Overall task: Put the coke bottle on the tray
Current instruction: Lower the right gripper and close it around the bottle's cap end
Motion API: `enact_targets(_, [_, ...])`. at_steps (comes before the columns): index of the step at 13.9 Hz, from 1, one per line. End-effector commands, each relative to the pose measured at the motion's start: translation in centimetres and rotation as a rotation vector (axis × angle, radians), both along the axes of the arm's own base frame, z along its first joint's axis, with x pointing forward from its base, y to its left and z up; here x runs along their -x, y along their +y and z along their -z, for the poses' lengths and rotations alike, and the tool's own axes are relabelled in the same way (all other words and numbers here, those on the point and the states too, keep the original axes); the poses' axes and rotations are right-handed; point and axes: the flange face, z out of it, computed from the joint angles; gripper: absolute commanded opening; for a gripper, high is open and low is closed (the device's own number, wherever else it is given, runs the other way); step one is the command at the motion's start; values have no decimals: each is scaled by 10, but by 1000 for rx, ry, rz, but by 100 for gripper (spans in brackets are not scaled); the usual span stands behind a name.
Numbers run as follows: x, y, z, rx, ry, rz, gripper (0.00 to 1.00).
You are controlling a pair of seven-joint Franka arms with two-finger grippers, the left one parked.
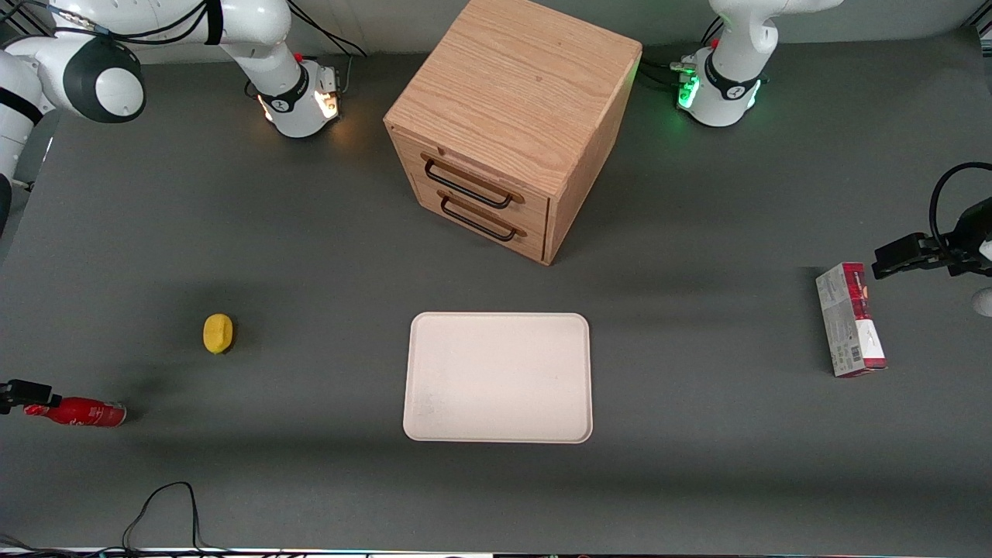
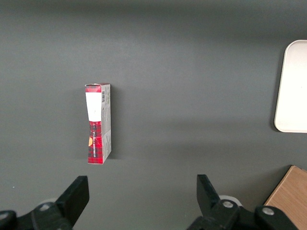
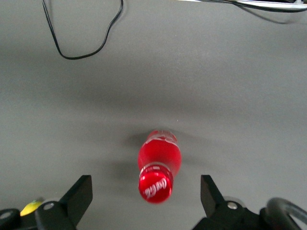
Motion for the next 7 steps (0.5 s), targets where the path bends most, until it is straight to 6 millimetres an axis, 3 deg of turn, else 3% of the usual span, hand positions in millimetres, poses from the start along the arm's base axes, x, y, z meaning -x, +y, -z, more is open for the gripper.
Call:
enact_targets(1, [-4, -4, 13, 23, -12, -17, 100])
enact_targets(7, [-3, -6, 16, 28, -5, -15, 100])
